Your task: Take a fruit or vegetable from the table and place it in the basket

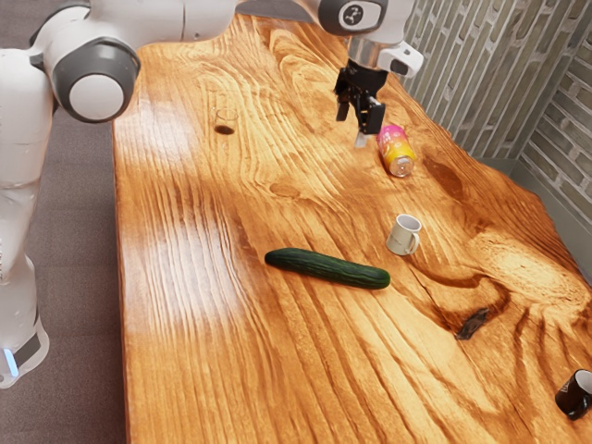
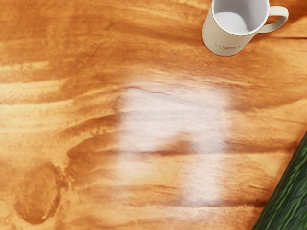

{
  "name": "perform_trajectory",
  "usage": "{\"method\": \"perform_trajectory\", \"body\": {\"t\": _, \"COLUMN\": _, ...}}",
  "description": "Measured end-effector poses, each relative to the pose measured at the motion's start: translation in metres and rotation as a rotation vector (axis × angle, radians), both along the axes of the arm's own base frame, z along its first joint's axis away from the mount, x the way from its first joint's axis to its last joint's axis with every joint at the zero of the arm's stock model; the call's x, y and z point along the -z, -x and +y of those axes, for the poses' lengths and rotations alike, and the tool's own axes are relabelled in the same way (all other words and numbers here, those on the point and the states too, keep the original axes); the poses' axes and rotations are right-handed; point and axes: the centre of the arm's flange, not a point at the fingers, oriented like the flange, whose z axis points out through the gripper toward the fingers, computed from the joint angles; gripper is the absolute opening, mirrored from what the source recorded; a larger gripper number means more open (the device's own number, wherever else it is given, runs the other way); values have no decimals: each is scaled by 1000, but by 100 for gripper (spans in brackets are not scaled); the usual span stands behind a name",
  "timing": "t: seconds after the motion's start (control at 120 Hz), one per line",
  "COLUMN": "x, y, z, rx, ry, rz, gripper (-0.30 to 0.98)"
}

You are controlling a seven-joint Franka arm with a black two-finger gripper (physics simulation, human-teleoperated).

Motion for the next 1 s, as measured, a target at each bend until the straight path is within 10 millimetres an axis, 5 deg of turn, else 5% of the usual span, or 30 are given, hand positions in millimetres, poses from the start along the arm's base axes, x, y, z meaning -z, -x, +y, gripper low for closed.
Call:
{"method": "perform_trajectory", "body": {"t": 0.292, "x": -5, "y": 3, "z": 3, "rx": 13, "ry": 30, "rz": -7, "gripper": 69}}
{"method": "perform_trajectory", "body": {"t": 0.558, "x": 1, "y": -1, "z": -120, "rx": 249, "ry": 69, "rz": 4, "gripper": 69}}
{"method": "perform_trajectory", "body": {"t": 0.742, "x": 7, "y": 5, "z": -150, "rx": 360, "ry": 68, "rz": 39, "gripper": 69}}
{"method": "perform_trajectory", "body": {"t": 1.0, "x": 87, "y": 9, "z": -145, "rx": 437, "ry": 29, "rz": 200, "gripper": 69}}
